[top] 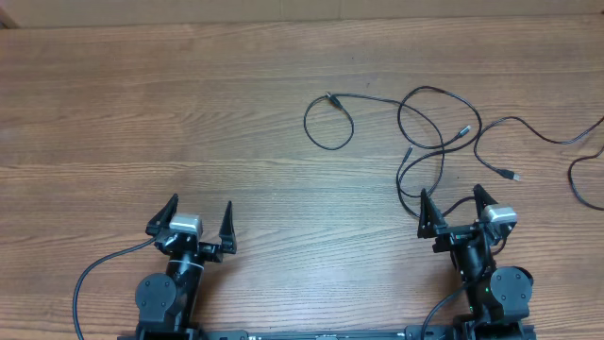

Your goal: Untangle cables

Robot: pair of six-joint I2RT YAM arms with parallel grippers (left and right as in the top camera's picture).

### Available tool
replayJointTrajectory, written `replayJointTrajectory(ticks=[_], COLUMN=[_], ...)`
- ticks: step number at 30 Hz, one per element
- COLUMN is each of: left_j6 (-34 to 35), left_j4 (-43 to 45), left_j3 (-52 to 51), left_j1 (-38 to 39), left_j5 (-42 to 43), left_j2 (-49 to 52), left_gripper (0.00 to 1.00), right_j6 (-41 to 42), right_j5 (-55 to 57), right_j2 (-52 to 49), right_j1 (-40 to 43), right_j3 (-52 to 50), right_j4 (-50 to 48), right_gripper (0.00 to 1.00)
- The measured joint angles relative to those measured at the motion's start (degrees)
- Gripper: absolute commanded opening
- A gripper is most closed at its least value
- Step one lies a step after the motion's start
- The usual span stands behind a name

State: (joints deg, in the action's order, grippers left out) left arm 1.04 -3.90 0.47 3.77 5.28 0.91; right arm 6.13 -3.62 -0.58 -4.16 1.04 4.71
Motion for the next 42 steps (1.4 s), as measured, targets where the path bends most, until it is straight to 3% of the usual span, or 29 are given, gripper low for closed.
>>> replayJointTrajectory(ticks=[42], left_j6=[0.0], left_j4=[0.0], left_j3=[0.0], left_j1=[0.0], left_j5=[0.0], left_j2=[0.0], left_gripper=[0.99], right_j6=[0.0], right_j5=[0.0], right_j2=[0.0], right_j1=[0.0], right_j3=[0.0], right_j4=[0.0], right_gripper=[1.00])
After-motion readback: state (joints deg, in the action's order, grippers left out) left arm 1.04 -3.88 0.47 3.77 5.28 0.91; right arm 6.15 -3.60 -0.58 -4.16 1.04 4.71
